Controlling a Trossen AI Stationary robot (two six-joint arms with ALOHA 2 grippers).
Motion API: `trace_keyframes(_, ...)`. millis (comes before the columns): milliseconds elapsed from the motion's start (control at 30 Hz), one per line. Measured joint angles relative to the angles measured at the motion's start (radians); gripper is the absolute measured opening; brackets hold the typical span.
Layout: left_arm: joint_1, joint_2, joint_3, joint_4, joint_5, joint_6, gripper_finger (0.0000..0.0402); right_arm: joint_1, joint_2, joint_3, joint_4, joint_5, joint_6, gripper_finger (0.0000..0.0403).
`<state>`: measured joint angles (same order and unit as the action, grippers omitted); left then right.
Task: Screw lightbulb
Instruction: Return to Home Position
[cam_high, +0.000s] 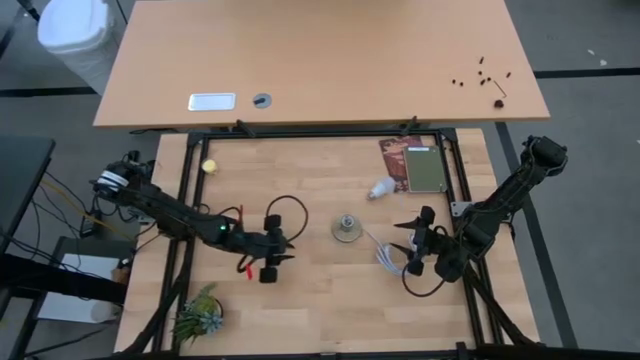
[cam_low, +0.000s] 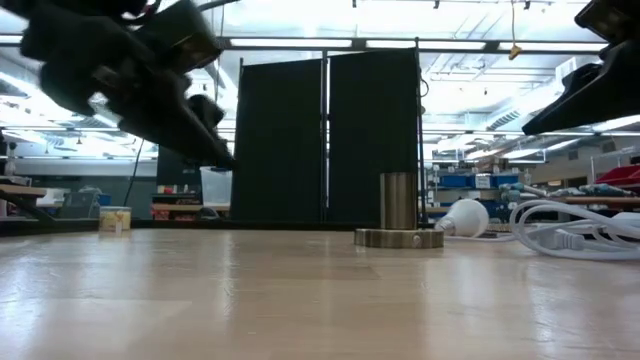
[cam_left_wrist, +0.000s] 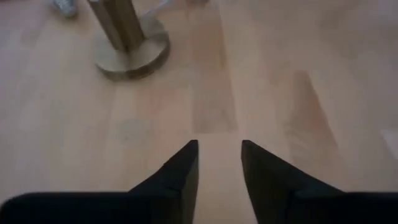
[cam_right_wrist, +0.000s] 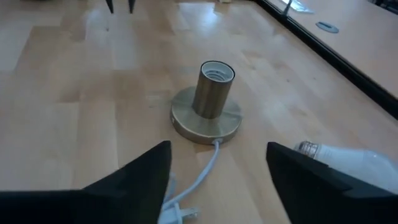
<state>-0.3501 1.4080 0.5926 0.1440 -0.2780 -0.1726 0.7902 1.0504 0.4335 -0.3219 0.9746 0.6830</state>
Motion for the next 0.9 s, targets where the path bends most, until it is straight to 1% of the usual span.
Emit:
trace_keyframes(133, -0.018, -0.077, -0.098, 0.029, 0.045, -0.036, 0.0078, 0.000, 0.000, 0.000, -0.001, 0.000, 0.001, 0.0206)
trace_keyframes(267, -0.032, -0.173, -0.204, 0.083, 0.067, -0.051, 0.0015, 0.000, 0.002, 0.000, -0.008, -0.006, -0.002, 0.0125)
trace_keyframes(300, -0.033, -0.192, -0.230, 0.112, 0.068, -0.058, 0.0008, 0.000, 0.002, 0.000, -0.010, -0.007, -0.004, 0.0104)
trace_keyframes(400, -0.032, -0.270, -0.326, 0.192, 0.074, -0.074, 0.0008, 0.000, 0.002, 0.000, -0.022, -0.024, -0.006, 0.0042)
trace_keyframes(467, -0.032, -0.311, -0.391, 0.266, 0.089, -0.085, 0.0005, 0.000, 0.002, 0.000, -0.033, -0.031, -0.007, 0.0012)
trace_keyframes(533, -0.032, -0.352, -0.459, 0.328, 0.116, -0.104, 0.0003, 0.000, 0.002, 0.000, -0.058, -0.038, -0.027, 0.0011)
trace_keyframes(667, -0.032, -0.408, -0.580, 0.462, 0.170, -0.154, 0.0003, -0.002, 0.003, 0.000, -0.071, -0.060, -0.060, 0.0041)
trace_keyframes(800, -0.032, -0.437, -0.585, 0.434, 0.220, -0.174, 0.0003, -0.002, 0.003, 0.000, -0.042, -0.123, -0.040, 0.0060)
trace_keyframes(900, -0.032, -0.440, -0.585, 0.414, 0.232, -0.175, 0.0003, -0.002, 0.003, 0.000, -0.001, -0.189, -0.040, 0.0063)
